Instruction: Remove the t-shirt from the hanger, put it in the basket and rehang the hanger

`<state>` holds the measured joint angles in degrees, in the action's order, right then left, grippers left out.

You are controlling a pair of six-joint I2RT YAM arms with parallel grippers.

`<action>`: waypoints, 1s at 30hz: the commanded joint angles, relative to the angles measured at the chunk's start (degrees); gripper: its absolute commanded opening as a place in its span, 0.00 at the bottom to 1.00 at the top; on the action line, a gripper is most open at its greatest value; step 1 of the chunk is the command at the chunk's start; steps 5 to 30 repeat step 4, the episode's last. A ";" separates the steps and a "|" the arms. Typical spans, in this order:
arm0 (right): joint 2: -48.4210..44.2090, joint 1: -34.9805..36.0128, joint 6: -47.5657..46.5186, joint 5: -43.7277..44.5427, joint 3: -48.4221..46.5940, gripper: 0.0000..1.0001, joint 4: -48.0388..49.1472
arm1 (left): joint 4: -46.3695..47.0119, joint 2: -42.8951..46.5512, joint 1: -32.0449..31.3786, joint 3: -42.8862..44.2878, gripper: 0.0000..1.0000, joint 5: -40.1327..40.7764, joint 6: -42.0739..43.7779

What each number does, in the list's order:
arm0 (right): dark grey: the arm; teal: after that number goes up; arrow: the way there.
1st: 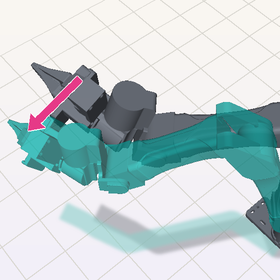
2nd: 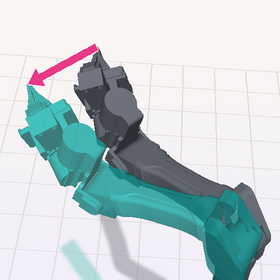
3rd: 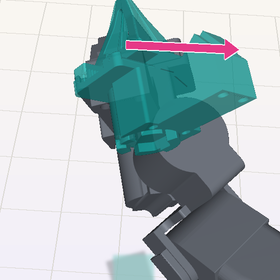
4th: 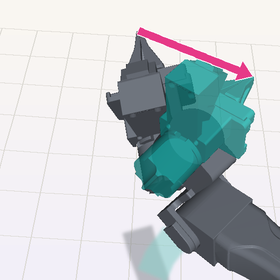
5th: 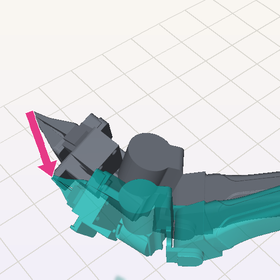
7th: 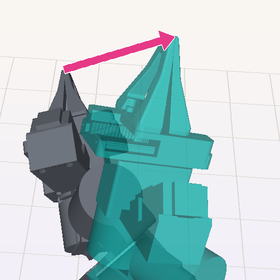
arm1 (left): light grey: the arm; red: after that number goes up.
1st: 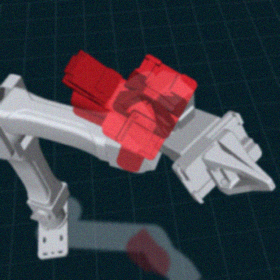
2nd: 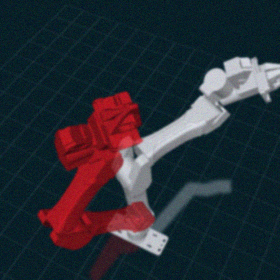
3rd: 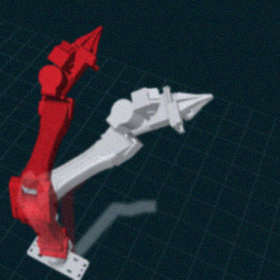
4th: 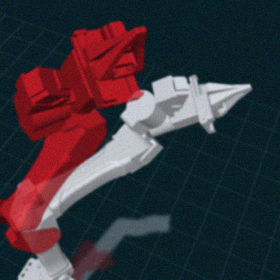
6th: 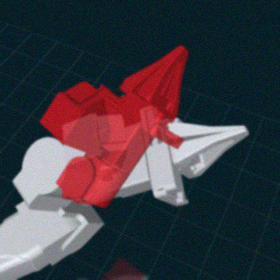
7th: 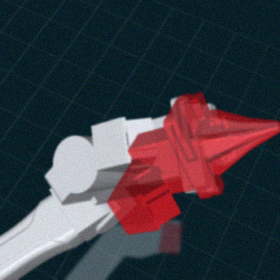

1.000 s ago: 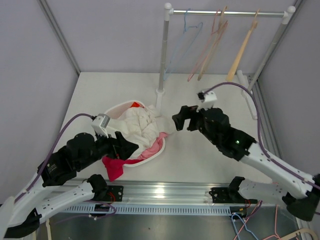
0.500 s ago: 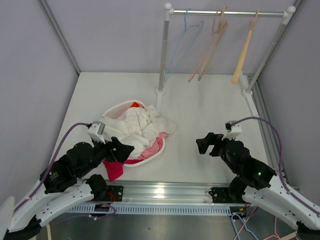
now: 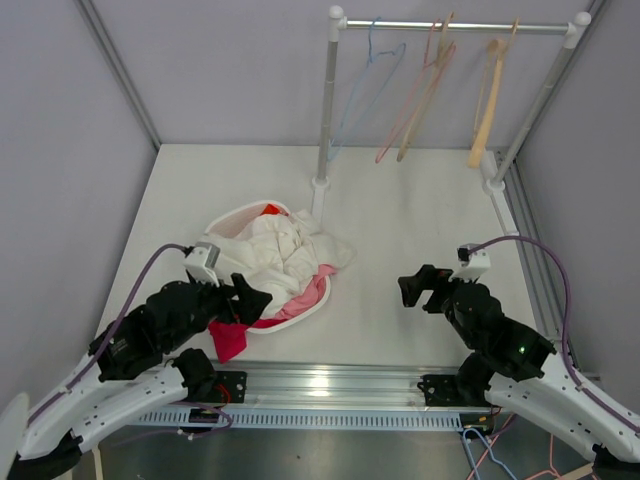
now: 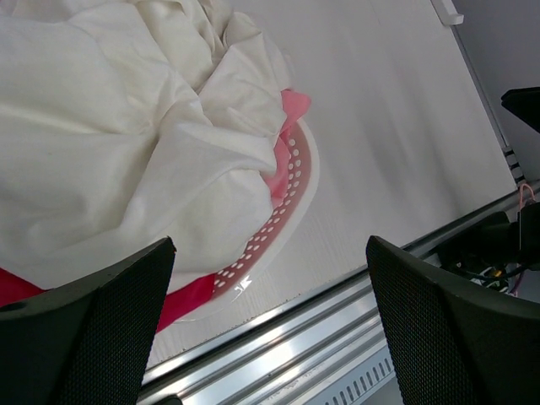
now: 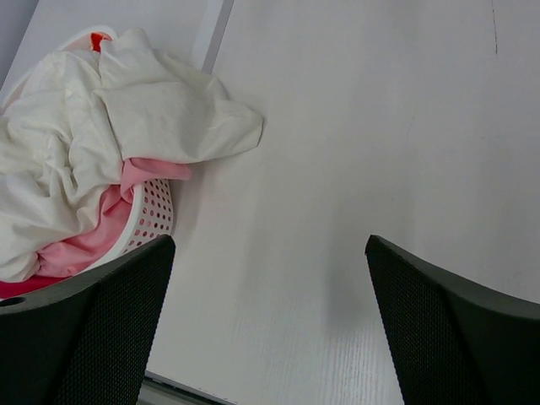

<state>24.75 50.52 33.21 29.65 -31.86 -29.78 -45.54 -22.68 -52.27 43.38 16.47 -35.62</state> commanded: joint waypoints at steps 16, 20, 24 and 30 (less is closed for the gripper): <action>1.87 0.28 -0.08 3.13 -2.86 1.00 1.13 | 1.07 -0.17 -0.20 0.83 1.00 0.67 -0.07; 1.87 0.28 -0.08 3.13 -2.86 1.00 1.13 | 1.07 -0.17 -0.20 0.83 1.00 0.67 -0.07; 1.87 0.28 -0.08 3.13 -2.86 1.00 1.13 | 1.07 -0.17 -0.20 0.83 1.00 0.67 -0.07; 1.87 0.28 -0.08 3.13 -2.86 1.00 1.13 | 1.07 -0.17 -0.20 0.83 1.00 0.67 -0.07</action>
